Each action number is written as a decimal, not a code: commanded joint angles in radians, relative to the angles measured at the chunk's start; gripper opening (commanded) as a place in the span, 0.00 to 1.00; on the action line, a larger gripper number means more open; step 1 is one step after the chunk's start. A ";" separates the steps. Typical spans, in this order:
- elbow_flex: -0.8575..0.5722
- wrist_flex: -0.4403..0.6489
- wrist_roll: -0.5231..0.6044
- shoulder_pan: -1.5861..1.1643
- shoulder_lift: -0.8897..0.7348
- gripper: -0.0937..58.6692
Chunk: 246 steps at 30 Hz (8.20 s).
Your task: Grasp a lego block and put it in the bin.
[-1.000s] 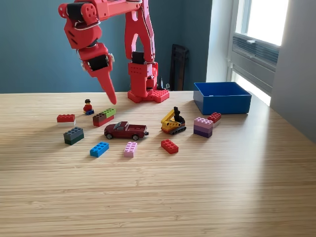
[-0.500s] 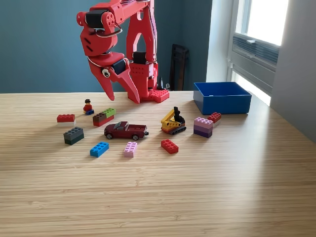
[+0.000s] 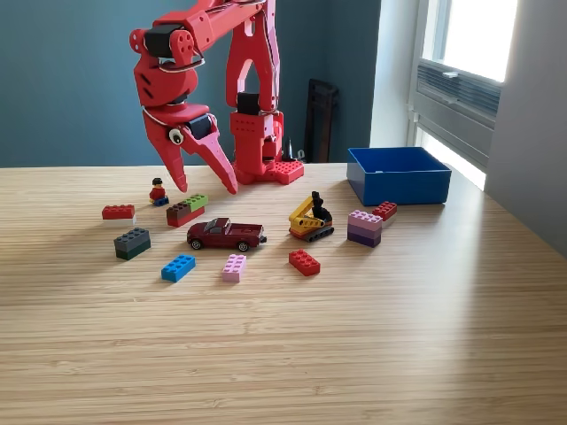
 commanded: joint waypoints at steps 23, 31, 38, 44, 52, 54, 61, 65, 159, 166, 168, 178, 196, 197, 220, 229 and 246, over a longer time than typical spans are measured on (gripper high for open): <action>0.120 -0.129 0.071 0.057 0.011 0.71; 0.040 -0.127 0.160 0.049 -0.130 0.60; -0.005 -0.127 0.272 0.014 -0.193 0.16; -0.029 -0.127 0.348 -0.026 -0.207 0.00; -0.020 -0.080 0.505 -0.095 -0.193 0.00; -0.035 -0.009 0.561 -0.123 -0.190 0.00; -0.272 0.373 0.787 -0.301 -0.184 0.00; -0.494 0.512 0.911 -0.419 -0.184 0.00; -0.796 0.532 1.279 -0.923 -0.201 0.35; -0.795 0.532 1.264 -0.923 -0.201 0.35; -0.792 0.532 1.261 -0.922 -0.201 0.35; -0.798 0.526 1.255 -0.922 -0.202 0.36; -0.776 0.472 1.279 -0.801 -0.202 0.37; -0.776 0.460 1.278 -0.778 -0.202 0.37; -0.538 0.186 1.944 -0.420 -0.193 0.66; -0.440 -0.110 2.388 -0.387 -0.199 0.56; -0.637 -0.149 2.671 -0.482 -0.225 0.62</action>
